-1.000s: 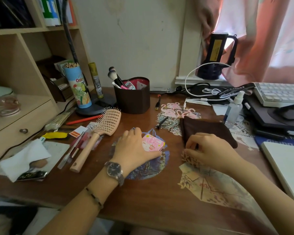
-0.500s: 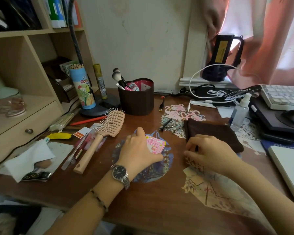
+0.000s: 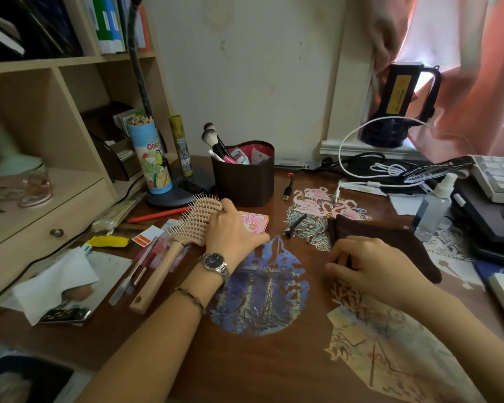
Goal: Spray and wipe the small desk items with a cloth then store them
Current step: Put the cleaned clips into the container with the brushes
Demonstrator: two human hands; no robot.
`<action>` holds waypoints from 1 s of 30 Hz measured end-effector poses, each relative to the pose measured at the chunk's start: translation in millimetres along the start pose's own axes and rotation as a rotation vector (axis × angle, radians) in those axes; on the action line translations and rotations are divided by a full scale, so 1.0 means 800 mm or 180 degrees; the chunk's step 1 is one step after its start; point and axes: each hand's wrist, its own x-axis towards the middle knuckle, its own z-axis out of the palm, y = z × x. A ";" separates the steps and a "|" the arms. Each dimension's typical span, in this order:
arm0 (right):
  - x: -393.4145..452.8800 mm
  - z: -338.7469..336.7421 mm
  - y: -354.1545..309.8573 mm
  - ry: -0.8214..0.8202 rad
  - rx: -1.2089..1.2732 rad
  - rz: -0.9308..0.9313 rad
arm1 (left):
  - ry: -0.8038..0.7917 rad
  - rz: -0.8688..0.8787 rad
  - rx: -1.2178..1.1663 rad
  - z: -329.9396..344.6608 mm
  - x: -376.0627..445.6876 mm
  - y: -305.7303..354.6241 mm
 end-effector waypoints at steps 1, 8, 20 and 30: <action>0.002 0.000 0.001 -0.0005 -0.0002 -0.0014 | 0.0007 -0.0028 0.0023 0.004 0.003 -0.001; 0.012 -0.001 0.013 0.0003 -0.0034 -0.0040 | 0.0077 -0.0023 0.0094 0.017 0.013 -0.003; 0.014 -0.005 0.016 -0.0052 -0.0043 -0.0063 | 0.0110 0.0059 0.0084 0.020 0.018 -0.009; 0.005 -0.013 0.011 -0.0048 0.0050 0.0002 | -0.0012 0.0128 -0.0133 0.018 0.016 -0.012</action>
